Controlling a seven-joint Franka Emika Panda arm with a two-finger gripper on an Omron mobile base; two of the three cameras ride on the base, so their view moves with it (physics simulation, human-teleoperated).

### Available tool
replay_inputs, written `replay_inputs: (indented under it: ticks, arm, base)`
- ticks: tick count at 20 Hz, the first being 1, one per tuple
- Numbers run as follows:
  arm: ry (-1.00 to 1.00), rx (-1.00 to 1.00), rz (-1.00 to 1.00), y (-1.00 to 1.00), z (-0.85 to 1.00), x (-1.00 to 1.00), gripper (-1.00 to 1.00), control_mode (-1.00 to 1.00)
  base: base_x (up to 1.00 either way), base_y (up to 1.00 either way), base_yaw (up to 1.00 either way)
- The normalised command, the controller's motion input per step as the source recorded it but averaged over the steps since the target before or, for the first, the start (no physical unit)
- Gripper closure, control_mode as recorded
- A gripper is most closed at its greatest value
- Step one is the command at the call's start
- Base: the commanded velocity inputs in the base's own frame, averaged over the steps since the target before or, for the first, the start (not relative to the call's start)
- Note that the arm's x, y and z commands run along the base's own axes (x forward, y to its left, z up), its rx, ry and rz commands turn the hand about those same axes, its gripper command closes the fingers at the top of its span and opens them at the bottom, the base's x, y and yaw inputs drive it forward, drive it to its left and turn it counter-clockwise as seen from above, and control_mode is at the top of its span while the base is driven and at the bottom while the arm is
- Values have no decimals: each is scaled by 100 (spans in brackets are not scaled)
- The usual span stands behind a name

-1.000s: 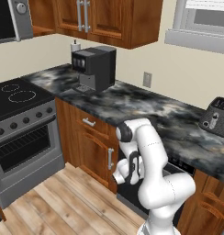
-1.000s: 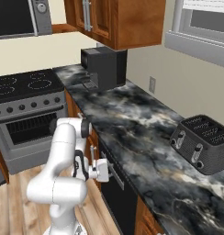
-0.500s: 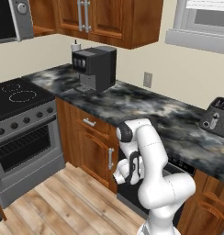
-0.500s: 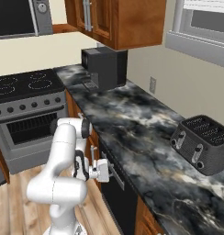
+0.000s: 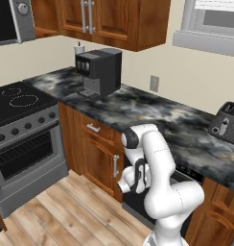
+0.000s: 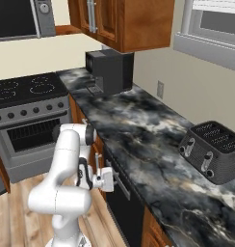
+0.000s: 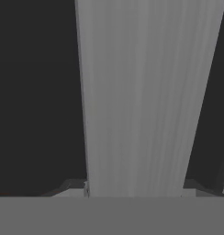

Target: Open the dishwasher door and pull out the top rack.

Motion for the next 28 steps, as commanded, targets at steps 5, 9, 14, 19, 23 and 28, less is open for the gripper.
replay_inputs:
  ticks: [5,9,14,19,23,28]
  arm:
    - [0,2,0,53,-39,-48,100,-100]
    - [0,3,0,61,-43,-62,100,-100]
    - [0,6,0,66,-40,-65,100,-100]
    - [0,7,0,71,-40,-63,100,-100]
    - [0,6,0,73,-38,-56,100,-100]
    - [0,4,0,75,-37,-47,100,-100]
  base:
    - [0,0,0]
    - [0,0,0]
    - [0,0,0]
    - [0,0,0]
    - [0,0,0]
    - [0,0,0]
